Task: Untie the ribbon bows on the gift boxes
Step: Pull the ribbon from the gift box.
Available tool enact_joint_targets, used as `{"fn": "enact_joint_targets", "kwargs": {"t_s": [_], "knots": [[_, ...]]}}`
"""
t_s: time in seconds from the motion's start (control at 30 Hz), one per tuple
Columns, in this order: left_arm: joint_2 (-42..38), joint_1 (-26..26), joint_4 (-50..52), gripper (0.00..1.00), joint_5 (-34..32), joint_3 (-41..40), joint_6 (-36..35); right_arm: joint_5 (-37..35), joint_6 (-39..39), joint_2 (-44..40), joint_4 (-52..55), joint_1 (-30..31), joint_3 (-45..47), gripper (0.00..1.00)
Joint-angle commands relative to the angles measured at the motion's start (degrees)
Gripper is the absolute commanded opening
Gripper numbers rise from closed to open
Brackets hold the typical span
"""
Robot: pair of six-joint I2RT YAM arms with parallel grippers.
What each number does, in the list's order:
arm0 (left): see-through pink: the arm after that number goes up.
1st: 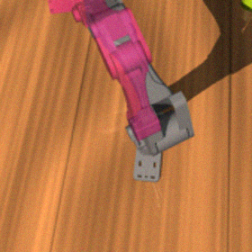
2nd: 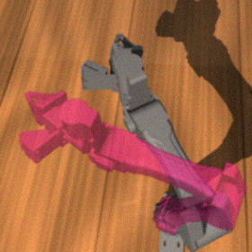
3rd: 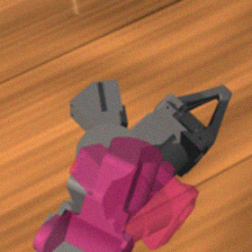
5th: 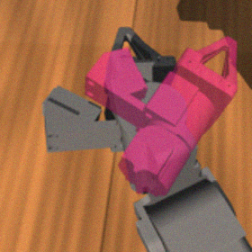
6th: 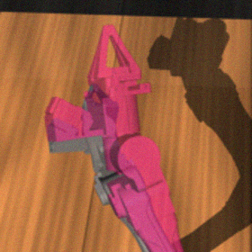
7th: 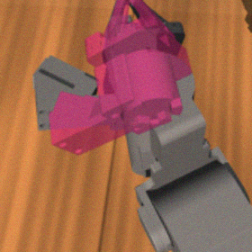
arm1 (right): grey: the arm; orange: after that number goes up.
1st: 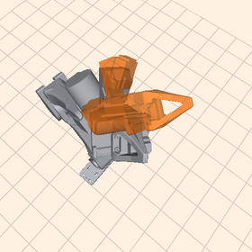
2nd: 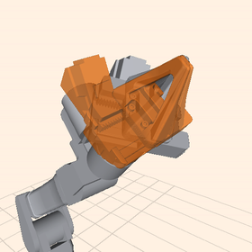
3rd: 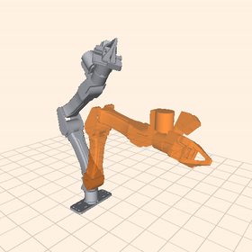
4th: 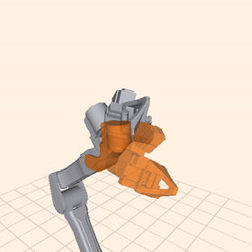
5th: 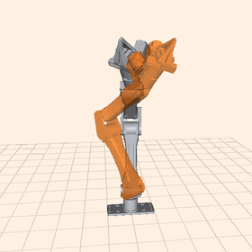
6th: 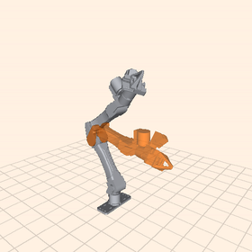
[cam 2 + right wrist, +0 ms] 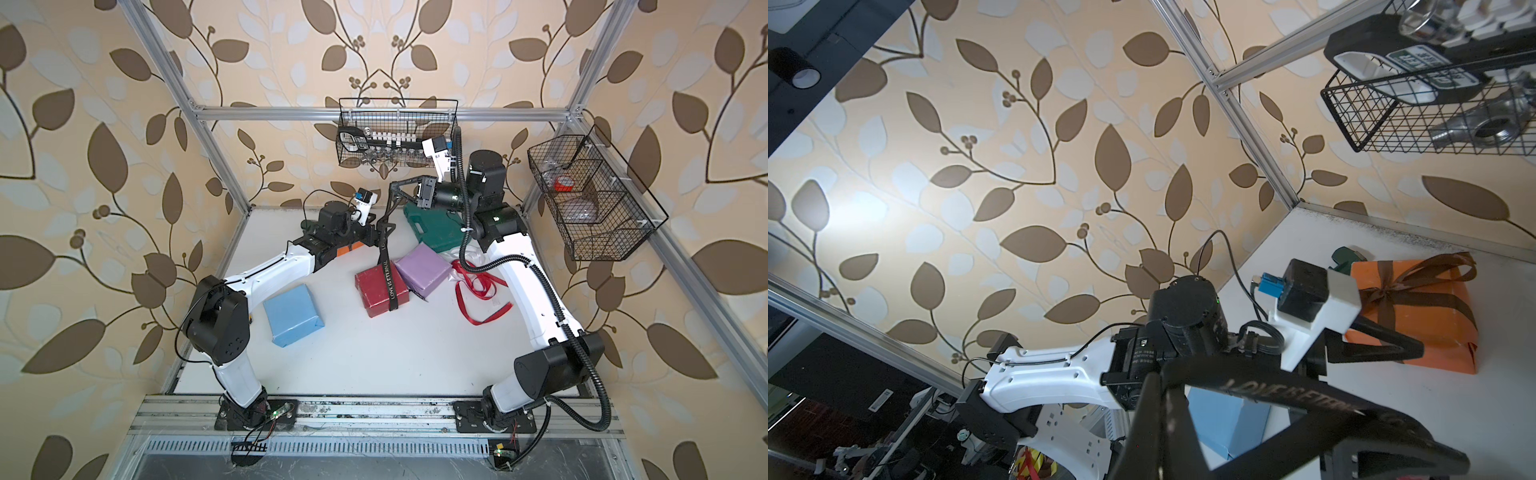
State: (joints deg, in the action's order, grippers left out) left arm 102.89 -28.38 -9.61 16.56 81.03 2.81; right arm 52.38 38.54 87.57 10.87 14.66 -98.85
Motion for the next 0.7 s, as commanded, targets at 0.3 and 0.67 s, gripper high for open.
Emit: {"fn": "enact_joint_targets", "kwargs": {"t_s": [0.3, 0.67], "knots": [[-0.3, 2.0, 0.4, 0.09, -0.2, 1.8, 0.8, -1.1, -0.7, -6.0, -1.1, -3.9, 5.8, 0.00], [-6.7, 3.0, 4.6, 0.07, 5.8, -4.6, -0.9, -6.0, -0.7, -8.5, -0.5, -10.2, 12.4, 0.00]]}}
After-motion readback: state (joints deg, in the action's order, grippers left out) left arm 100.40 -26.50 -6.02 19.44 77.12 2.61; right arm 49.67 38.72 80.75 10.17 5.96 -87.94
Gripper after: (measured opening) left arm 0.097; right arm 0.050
